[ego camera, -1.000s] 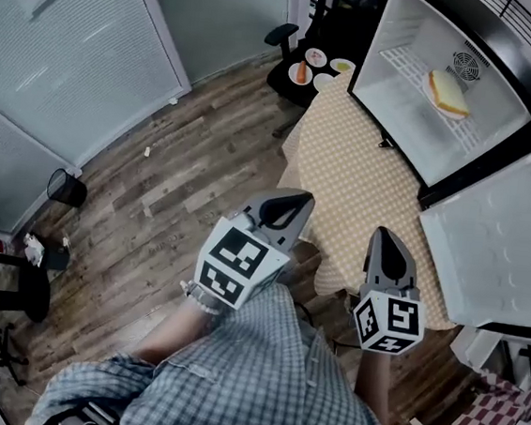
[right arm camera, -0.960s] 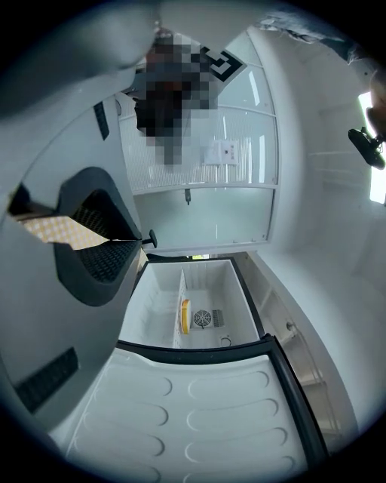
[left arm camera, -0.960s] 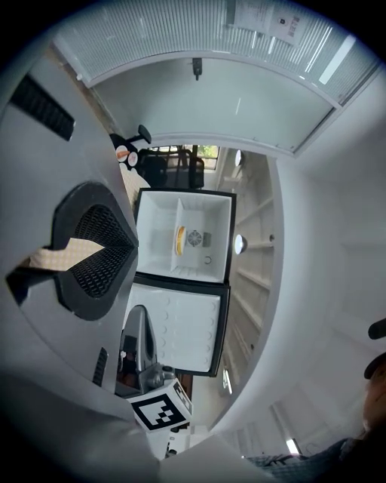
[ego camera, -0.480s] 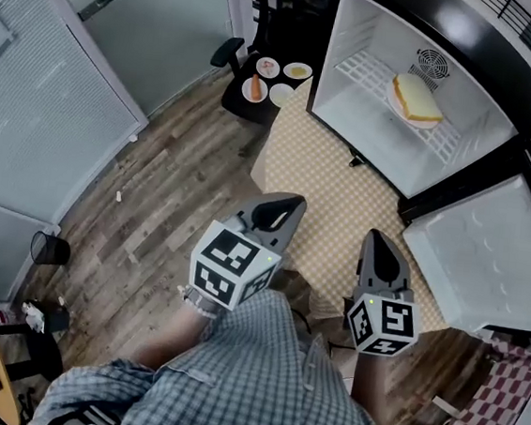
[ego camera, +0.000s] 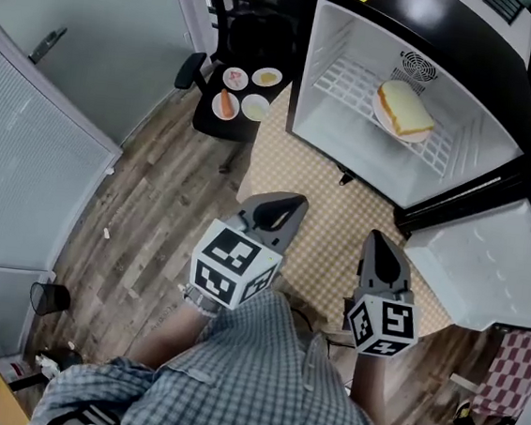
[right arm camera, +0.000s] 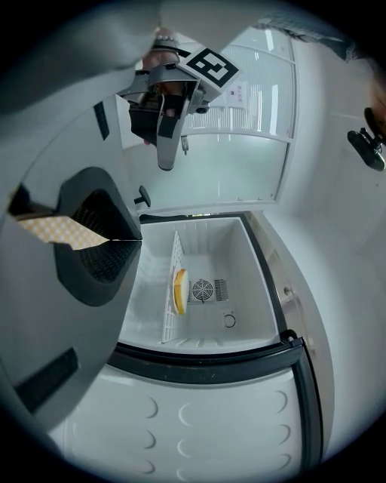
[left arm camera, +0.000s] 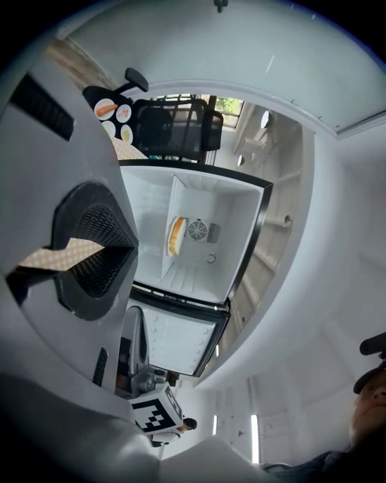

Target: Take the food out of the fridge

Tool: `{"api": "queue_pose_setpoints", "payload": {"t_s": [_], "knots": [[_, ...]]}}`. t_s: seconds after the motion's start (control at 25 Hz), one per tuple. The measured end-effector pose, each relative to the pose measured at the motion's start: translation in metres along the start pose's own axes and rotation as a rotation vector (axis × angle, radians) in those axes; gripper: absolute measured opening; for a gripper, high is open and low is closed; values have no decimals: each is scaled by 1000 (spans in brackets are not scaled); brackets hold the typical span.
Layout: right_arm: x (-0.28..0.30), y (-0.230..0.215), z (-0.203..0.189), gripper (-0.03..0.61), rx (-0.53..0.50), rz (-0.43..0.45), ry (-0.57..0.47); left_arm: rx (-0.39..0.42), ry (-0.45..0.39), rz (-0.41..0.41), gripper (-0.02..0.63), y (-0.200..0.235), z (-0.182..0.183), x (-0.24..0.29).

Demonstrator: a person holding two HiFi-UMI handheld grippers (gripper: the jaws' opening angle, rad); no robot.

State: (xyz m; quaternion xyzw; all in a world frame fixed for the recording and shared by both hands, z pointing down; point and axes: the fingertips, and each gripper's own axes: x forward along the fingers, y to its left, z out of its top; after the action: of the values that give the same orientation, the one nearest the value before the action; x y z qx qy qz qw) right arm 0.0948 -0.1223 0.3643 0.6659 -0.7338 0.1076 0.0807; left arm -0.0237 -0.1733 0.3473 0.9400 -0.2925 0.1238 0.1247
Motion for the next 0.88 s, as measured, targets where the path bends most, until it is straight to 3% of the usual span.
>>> {"api": "queue_pose_setpoints", "payload": {"t_s": [0.52, 0.88], "knots": [[26, 4, 0, 11, 31, -136, 32, 3, 13, -151, 6, 30, 10, 30], [34, -3, 2, 9, -2, -130, 62, -28, 3, -179, 5, 29, 16, 53]]}}
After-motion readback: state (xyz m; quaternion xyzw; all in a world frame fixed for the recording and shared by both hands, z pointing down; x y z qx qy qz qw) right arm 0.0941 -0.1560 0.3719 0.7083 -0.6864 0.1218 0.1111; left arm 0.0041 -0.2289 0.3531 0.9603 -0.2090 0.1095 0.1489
